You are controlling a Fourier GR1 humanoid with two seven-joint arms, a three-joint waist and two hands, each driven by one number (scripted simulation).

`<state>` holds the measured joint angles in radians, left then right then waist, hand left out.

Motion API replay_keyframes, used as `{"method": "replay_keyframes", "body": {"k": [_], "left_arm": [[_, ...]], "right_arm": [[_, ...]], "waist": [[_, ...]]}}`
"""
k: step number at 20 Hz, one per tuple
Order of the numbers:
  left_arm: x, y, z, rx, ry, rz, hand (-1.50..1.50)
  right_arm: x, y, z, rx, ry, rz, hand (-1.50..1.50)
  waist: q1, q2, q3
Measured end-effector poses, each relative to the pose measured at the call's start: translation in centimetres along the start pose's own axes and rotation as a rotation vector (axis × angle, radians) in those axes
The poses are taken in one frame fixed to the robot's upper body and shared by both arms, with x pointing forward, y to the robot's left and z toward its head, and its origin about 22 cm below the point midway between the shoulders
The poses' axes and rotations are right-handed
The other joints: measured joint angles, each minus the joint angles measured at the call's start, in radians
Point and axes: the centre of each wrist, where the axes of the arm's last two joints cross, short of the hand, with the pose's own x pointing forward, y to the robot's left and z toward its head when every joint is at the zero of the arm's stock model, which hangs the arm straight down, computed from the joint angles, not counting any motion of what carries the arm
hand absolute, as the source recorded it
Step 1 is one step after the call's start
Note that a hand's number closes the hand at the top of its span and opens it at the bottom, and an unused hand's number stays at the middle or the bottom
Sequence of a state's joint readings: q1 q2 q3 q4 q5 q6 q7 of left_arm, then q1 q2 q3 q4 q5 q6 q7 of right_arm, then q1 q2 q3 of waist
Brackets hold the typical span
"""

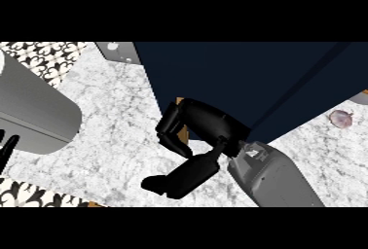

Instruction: Pick up the bottled water, place it into the cabinet and close the cabinet

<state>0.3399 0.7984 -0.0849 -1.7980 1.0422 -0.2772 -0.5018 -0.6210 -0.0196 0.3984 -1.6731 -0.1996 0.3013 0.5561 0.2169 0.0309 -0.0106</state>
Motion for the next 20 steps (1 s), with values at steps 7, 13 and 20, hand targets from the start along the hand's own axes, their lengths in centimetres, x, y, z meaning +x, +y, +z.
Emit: {"method": "replay_keyframes", "body": {"k": [7, 13, 20], "left_arm": [[-0.1, 0.4, 0.5, 0.018, -0.012, 0.005, -1.50], [0.0, 0.5, 0.8, 0.015, -0.018, 0.009, -1.50], [0.4, 0.9, 1.4, 0.024, -0.026, 0.013, -1.50]], "right_arm": [[1.3, -3.5, -4.7, -0.241, 0.053, -0.041, 1.50], [0.9, -3.8, -6.5, -0.312, 0.068, -0.097, -1.50], [0.4, -3.5, -7.2, -0.345, 0.061, -0.183, -1.50]], "waist": [[-0.020, 0.001, 0.006], [-0.036, -0.013, 0.013], [-0.043, -0.026, 0.011]]}}
